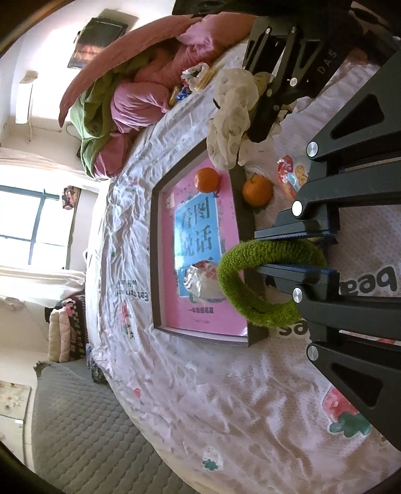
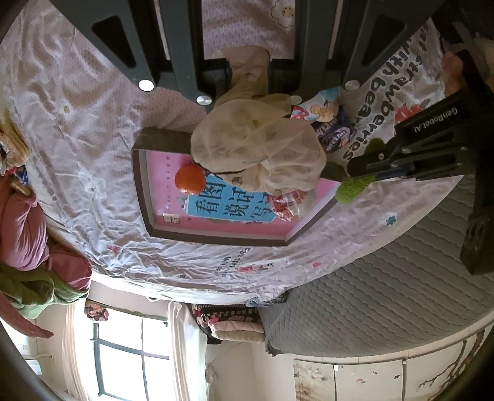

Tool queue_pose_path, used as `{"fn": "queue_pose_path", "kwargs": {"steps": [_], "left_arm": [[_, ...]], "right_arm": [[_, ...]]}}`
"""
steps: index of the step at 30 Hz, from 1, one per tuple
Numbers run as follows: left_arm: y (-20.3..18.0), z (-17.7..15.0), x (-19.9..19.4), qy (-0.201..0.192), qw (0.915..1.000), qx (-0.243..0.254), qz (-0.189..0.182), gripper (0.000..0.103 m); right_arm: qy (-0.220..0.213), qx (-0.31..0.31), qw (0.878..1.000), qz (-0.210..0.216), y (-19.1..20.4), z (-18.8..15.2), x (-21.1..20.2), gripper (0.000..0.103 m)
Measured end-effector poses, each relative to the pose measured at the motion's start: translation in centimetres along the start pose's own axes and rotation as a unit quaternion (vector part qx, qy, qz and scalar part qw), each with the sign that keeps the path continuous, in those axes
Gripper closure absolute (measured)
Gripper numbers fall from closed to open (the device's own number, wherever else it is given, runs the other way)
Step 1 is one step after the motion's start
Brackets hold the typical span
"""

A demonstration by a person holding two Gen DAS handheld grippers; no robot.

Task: Organize objects
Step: 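Carry the green ring with the left tool while the right tool carries the bag to the tray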

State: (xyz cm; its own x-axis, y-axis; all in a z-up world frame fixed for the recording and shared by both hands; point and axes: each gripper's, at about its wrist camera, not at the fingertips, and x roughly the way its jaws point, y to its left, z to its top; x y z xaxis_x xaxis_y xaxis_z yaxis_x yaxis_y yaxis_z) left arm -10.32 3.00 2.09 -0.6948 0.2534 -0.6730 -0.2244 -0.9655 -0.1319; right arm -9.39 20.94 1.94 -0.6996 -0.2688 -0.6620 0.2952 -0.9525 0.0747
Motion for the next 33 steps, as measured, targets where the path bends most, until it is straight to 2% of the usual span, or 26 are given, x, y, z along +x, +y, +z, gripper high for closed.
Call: {"fn": "queue_pose_path", "kwargs": {"steps": [12, 22, 33], "left_arm": [[-0.4, 2.3, 0.7, -0.015, 0.9998, 0.007, 0.014, 0.090], [0.1, 4.1, 2.5, -0.014, 0.9993, 0.012, 0.033, 0.090], [1.1, 6.2, 4.8, -0.006, 0.9994, 0.005, 0.034, 0.090]], "right_arm": [[-0.018, -0.001, 1.000, -0.009, -0.4, 2.0, -0.1, 0.087], [-0.028, -0.001, 1.000, -0.012, -1.3, 4.0, 0.9, 0.087], [-0.033, 0.004, 0.999, -0.018, -2.8, 6.1, 2.4, 0.087]]}}
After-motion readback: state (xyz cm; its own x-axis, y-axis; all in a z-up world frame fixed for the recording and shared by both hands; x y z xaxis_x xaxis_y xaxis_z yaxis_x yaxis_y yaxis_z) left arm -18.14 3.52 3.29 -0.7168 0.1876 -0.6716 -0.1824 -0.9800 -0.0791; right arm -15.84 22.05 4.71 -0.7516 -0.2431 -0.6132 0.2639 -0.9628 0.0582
